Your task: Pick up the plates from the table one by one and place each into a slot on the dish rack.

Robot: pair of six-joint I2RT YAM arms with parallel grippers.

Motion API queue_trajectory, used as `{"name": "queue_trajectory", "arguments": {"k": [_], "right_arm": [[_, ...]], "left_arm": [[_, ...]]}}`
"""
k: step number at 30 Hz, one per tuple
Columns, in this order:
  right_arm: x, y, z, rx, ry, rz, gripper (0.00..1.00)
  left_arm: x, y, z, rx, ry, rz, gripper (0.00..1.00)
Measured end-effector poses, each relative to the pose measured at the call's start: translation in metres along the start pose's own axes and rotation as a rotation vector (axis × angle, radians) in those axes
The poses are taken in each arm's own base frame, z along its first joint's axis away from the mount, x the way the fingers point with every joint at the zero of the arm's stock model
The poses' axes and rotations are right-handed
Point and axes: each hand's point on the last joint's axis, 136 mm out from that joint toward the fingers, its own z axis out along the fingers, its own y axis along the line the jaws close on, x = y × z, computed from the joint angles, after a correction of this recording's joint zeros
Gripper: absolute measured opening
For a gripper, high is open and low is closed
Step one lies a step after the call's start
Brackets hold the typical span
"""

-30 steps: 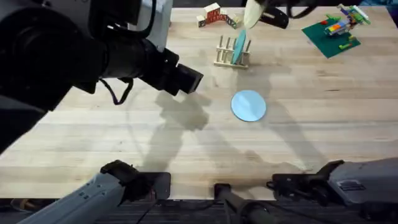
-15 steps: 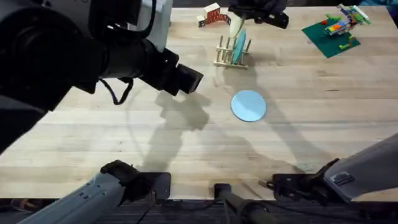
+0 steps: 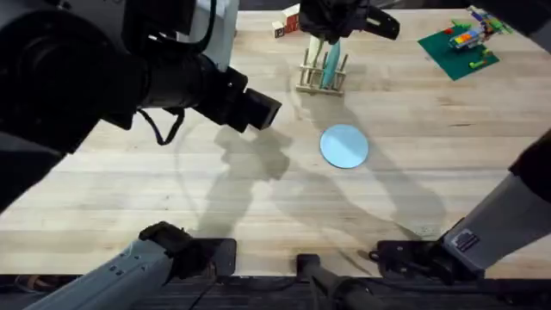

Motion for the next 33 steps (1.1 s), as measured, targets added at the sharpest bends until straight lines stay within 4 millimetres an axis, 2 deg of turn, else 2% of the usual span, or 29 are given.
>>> {"name": "queue_trajectory", "arguments": {"k": [15,21,28,33], "right_arm": [[0.0,-0.004,0.025,0.03,0.022,0.01,0.031],[0.009,-0.002,0.044,0.045,0.061,0.001,0.031],[0.015,0.001,0.054,0.049,0.083,-0.003,0.03],[0.024,0.002,0.069,0.067,0.116,-0.015,0.03]], "left_arm": [[0.0,0.0,0.0,0.0,0.001,0.0,0.994],[0.001,0.0,0.0,0.0,0.004,0.0,0.993],[0.001,0.0,0.0,0.001,0.005,0.0,0.993],[0.001,0.0,0.0,0.001,0.004,0.0,0.994]]}}
